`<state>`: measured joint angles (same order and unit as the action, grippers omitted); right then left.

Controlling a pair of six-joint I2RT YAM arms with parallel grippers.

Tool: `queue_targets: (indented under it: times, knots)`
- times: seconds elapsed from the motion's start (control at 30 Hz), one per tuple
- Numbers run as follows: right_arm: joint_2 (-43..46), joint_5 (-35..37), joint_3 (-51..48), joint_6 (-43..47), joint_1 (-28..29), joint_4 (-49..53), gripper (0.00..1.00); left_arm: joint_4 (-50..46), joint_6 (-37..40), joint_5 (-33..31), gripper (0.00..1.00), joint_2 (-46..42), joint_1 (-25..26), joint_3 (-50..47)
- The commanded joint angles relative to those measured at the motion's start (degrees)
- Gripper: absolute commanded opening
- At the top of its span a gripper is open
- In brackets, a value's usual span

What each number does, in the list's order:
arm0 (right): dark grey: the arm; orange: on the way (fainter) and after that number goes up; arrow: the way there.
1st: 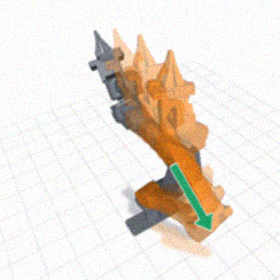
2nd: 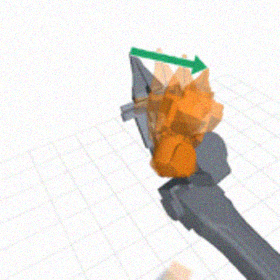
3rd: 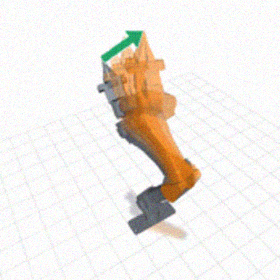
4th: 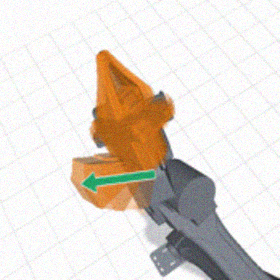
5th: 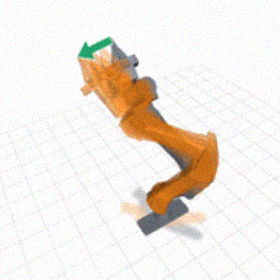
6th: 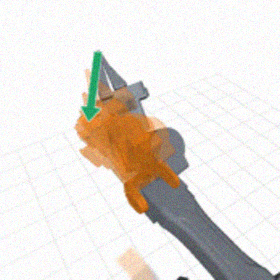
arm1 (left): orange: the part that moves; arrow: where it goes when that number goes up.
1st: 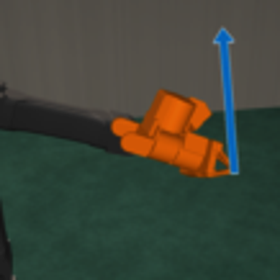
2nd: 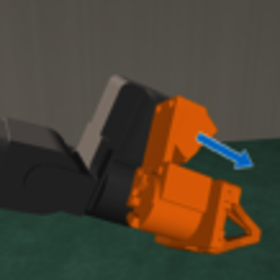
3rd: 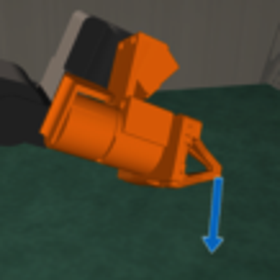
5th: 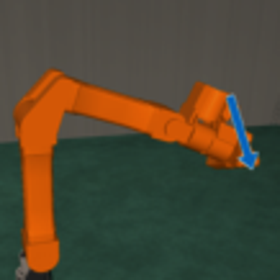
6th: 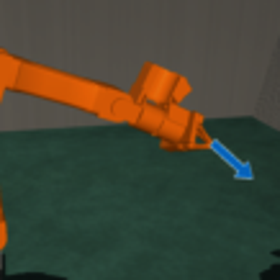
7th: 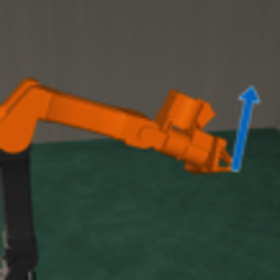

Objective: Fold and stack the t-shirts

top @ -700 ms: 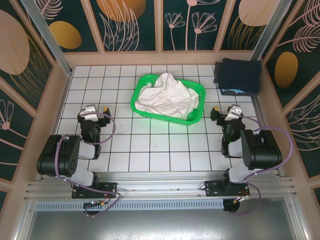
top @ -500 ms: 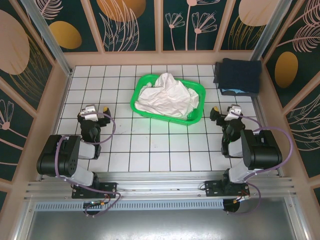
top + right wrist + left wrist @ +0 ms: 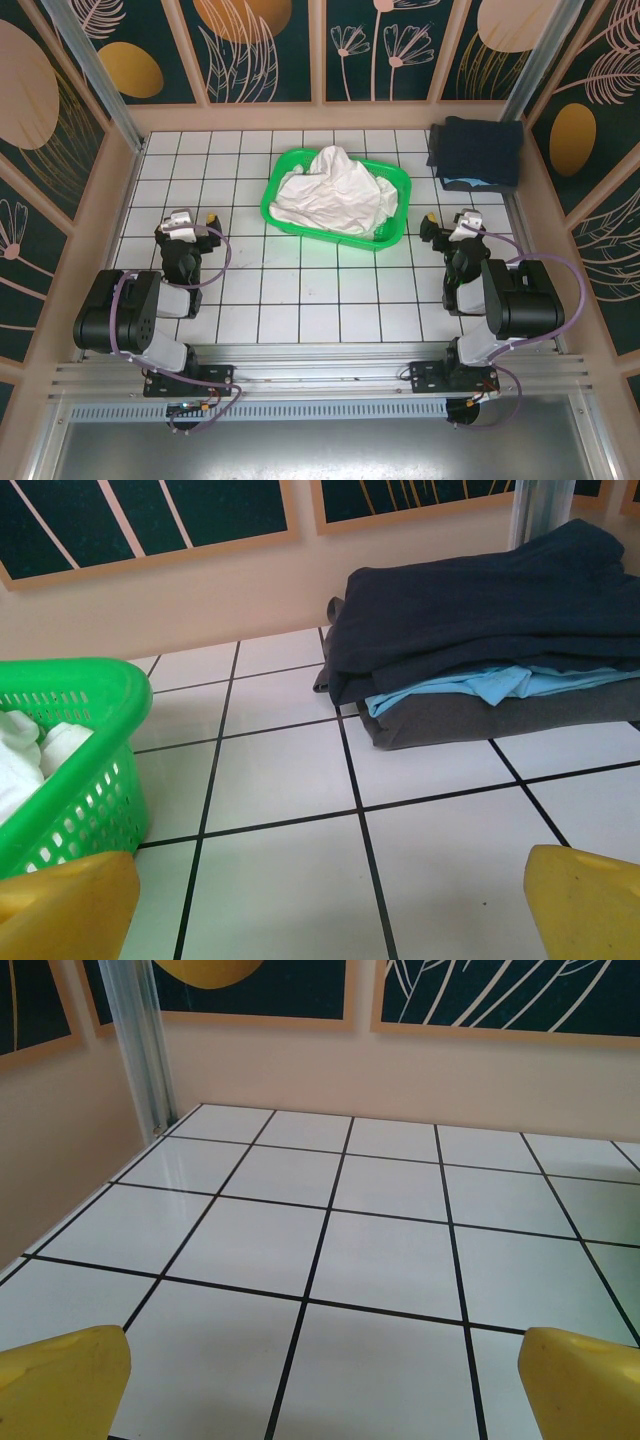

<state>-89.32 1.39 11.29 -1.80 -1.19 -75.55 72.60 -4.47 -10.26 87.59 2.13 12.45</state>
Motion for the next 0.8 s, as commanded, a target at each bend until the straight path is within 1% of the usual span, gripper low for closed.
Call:
queue_targets:
  times: [0.0, 0.57, 0.6, 0.67, 0.7, 0.73, 0.77]
  knots:
    - [-0.21, -0.25, 1.19, 0.92, -0.30, -0.30, 0.99, 0.44, 0.85, 0.95, 0.99, -0.48, -0.41, 1.09]
    - [-0.15, -0.25, 1.19, 0.75, -0.63, -0.20, 0.99, 0.44, 0.73, 1.30, 0.99, -0.57, -0.64, 1.02]
    - [-0.13, -1.67, 1.19, 0.67, -0.74, -0.10, 0.99, 0.57, 0.75, 1.30, 0.99, -0.58, -0.65, 0.96]
    - [-0.15, -1.59, 1.19, 0.75, -0.66, -0.08, 0.99, 0.63, 0.88, 1.47, 0.99, -0.79, -0.64, 1.01]
    - [-0.14, -1.29, 1.13, 0.83, -0.51, -0.32, 0.99, -1.74, 1.39, 2.85, 0.99, -1.62, -0.61, 1.86]
    - [0.22, 0.34, 0.82, 0.91, 0.14, -0.77, 0.99, -4.80, 2.63, 5.64, 0.99, -2.78, -0.63, 3.01]
    - [1.93, 3.24, 0.42, 1.40, 1.10, -0.52, 0.99, -7.82, 2.35, 4.64, 0.99, -4.30, -0.52, 4.20]
